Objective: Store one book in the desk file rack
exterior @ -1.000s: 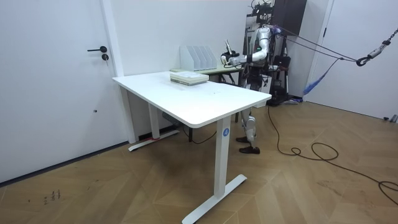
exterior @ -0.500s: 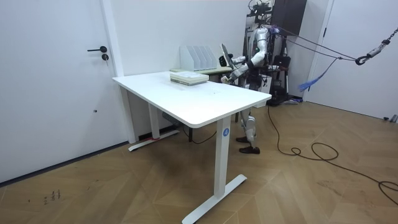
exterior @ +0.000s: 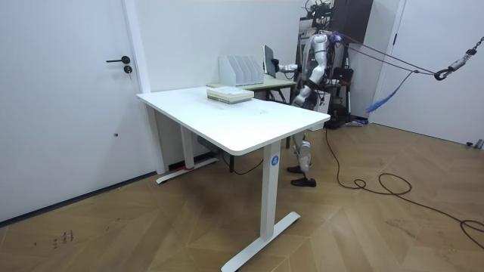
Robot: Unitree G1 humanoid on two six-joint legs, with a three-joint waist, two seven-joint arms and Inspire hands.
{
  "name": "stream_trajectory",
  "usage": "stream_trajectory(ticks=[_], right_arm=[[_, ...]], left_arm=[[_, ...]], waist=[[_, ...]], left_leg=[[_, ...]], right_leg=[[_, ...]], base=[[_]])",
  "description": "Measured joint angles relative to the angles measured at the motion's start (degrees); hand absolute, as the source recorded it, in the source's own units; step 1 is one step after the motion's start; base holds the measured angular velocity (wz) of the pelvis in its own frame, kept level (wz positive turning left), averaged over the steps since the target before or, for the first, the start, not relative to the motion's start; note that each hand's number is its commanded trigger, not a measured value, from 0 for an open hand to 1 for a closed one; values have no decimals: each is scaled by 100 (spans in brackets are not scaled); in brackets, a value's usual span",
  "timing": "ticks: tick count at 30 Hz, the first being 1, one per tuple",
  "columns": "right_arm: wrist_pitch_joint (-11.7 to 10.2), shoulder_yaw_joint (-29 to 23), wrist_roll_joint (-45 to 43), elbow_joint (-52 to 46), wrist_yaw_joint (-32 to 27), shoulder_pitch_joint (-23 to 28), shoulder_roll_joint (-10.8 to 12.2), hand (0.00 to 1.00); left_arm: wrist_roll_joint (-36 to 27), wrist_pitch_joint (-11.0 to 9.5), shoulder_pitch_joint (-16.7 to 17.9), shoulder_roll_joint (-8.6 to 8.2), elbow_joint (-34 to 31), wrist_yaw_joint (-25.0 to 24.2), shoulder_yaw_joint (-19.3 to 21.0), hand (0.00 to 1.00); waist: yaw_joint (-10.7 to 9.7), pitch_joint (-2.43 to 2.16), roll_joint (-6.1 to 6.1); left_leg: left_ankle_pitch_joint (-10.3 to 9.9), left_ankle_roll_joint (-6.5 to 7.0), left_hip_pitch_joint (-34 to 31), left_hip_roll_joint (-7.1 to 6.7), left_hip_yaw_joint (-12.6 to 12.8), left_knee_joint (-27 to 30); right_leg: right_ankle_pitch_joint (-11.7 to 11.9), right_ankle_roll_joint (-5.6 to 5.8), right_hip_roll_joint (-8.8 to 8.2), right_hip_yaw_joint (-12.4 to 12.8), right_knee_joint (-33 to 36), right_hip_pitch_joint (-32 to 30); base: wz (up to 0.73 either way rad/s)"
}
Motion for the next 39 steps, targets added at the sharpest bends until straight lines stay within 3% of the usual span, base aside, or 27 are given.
stream_trajectory(ticks=[5, 9, 15, 19, 23, 33, 39], right_arm=[[-143, -337, -602, -222, -466, -22, 204, 100], [-155, -479, -965, -275, -994, -222, 230, 100], [-276, -775, -1609, -410, -2033, -428, 248, 100], [-379, -962, -2492, -610, -2859, -433, 297, 100], [-379, -1079, -3951, -672, -3906, -693, 294, 100], [-389, -1143, -5152, -178, -6171, -1834, 351, 100], [-424, -1184, -5289, -156, -7040, -2009, 339, 100]], left_arm=[[-18, -225, 146, -183, 573, 291, 278, 0], [-60, -447, 188, -334, 824, 585, 412, 0], [-49, -612, 257, -452, 1009, 830, 725, 0], [-48, -652, 247, -545, 1200, 937, 1037, 0], [-166, -674, 240, -554, 1422, 1013, 1235, 0], [-264, -560, 195, -602, 1561, 1220, 1256, 0], [-267, -538, 153, -600, 1564, 1314, 1248, 0]], waist=[[-3, -3, 4], [4, 4, -16], [24, -3, -78], [121, -16, -99], [148, -43, -157], [209, -24, -169], [311, -33, -183]], left_leg=[[2, -3, 13, 7, -4, -4], [3, -1, 9, -1, -5, -35], [2, -2, 19, 3, -3, -42], [2, -2, 28, -4, 6, -52], [5, -5, 34, -19, -2, -60], [5, -5, 76, -36, -36, -73], [5, -5, 10, -47, -156, -70]], right_leg=[[5, -8, 11, -7, -7, 7], [5, -5, 8, -3, -17, -6], [8, -1, 24, 21, -110, -16], [11, -1, 46, 72, -94, -1], [18, -11, 69, 41, -102, 10], [20, 3, 66, -63, -216, 93], [20, 3, 58, -173, -208, 84]], base=[[0], [0], [0], [-6], [0], [4], [8]])
